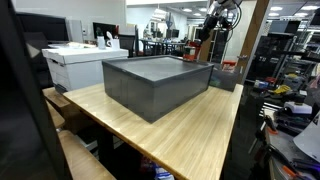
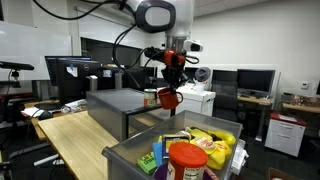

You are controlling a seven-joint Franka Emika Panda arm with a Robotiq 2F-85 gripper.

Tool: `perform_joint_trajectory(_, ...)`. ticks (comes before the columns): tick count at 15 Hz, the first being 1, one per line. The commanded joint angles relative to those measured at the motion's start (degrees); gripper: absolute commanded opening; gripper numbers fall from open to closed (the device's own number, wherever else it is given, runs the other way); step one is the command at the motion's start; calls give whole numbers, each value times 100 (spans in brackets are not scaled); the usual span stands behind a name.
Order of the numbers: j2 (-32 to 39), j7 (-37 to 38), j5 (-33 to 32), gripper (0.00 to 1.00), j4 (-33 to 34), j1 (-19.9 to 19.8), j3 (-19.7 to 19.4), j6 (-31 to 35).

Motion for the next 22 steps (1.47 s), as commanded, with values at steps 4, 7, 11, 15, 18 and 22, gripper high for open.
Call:
perform_joint_trajectory(4,-1347,-590,-59,2,-1595,65,-197,523)
perform_joint_trajectory(7,-1857,-1240,10,2,-2009,156,-334,349)
perform_joint_trajectory(11,-2279,-1976,101,2,-2243,318,-511,204)
perform_joint_trajectory(15,-2636,-2347,116,2,-2339,532,-730,86)
perform_joint_trajectory(18,-2760,-2382,83,2,-2234,668,-849,-121)
perform_joint_trajectory(22,-2833,-2227,10,2,-2033,810,-907,-383)
